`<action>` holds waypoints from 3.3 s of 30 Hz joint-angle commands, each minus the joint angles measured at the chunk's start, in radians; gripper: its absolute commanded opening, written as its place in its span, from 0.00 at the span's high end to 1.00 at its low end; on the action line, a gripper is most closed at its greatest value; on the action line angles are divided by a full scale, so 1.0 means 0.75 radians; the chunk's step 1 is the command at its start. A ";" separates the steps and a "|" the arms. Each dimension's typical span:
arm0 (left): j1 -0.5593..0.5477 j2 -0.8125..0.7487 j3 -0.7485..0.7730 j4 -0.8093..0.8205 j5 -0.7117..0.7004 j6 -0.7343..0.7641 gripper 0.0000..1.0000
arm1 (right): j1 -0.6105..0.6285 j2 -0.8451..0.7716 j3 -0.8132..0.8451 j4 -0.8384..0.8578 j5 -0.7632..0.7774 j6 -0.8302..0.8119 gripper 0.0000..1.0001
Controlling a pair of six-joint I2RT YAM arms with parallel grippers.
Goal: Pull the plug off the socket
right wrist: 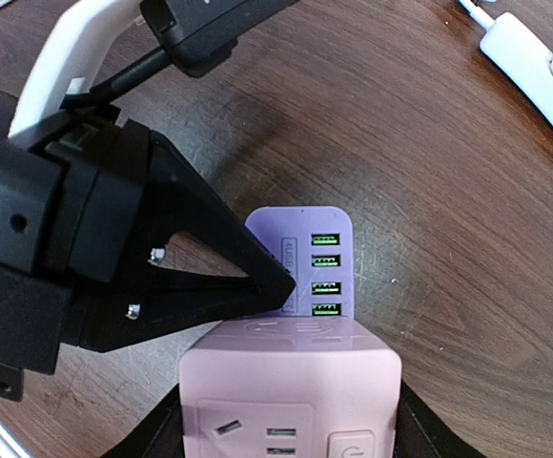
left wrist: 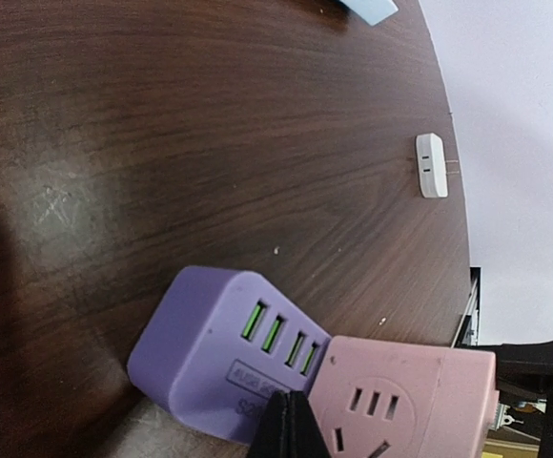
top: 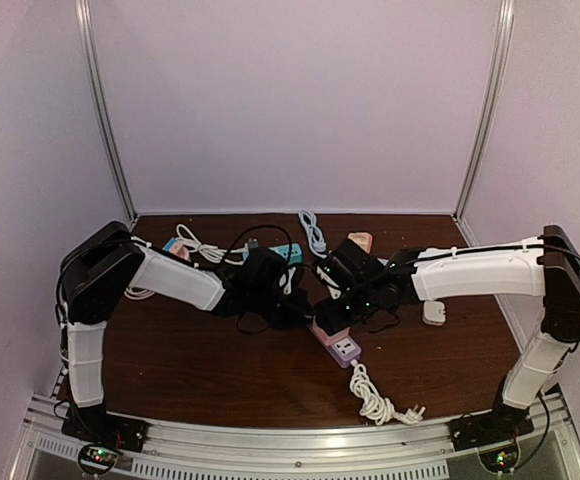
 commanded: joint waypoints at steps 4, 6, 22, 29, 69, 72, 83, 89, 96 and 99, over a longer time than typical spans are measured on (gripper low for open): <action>-0.023 0.088 0.020 -0.146 -0.029 -0.017 1.00 | -0.006 -0.042 -0.032 0.197 -0.001 0.070 0.72; -0.023 0.109 0.034 -0.206 -0.036 0.008 1.00 | -0.006 -0.052 -0.024 0.181 0.026 0.071 0.72; -0.035 0.175 0.006 -0.484 -0.048 0.154 1.00 | 0.015 -0.060 0.085 0.091 0.138 0.054 0.73; -0.042 0.192 -0.018 -0.506 -0.054 0.167 1.00 | 0.070 -0.058 0.102 0.040 0.245 0.019 0.73; -0.076 0.247 -0.029 -0.565 -0.119 0.167 1.00 | 0.054 -0.212 0.046 0.115 0.059 0.090 0.76; -0.076 0.245 -0.021 -0.569 -0.114 0.168 1.00 | 0.091 -0.187 0.081 0.082 0.115 0.092 0.76; -0.077 0.158 0.142 -0.605 -0.117 0.233 1.00 | -0.070 -0.400 -0.134 0.112 0.161 0.179 0.76; -0.077 0.101 0.300 -0.585 -0.141 0.309 1.00 | -0.303 -0.568 -0.390 0.317 -0.054 0.262 0.76; -0.093 0.035 0.514 -0.659 -0.239 0.433 0.92 | -0.522 -0.653 -0.611 0.550 -0.280 0.376 0.76; -0.100 -0.017 0.529 -0.663 -0.271 0.451 0.89 | -0.589 -0.652 -0.688 0.652 -0.394 0.433 0.76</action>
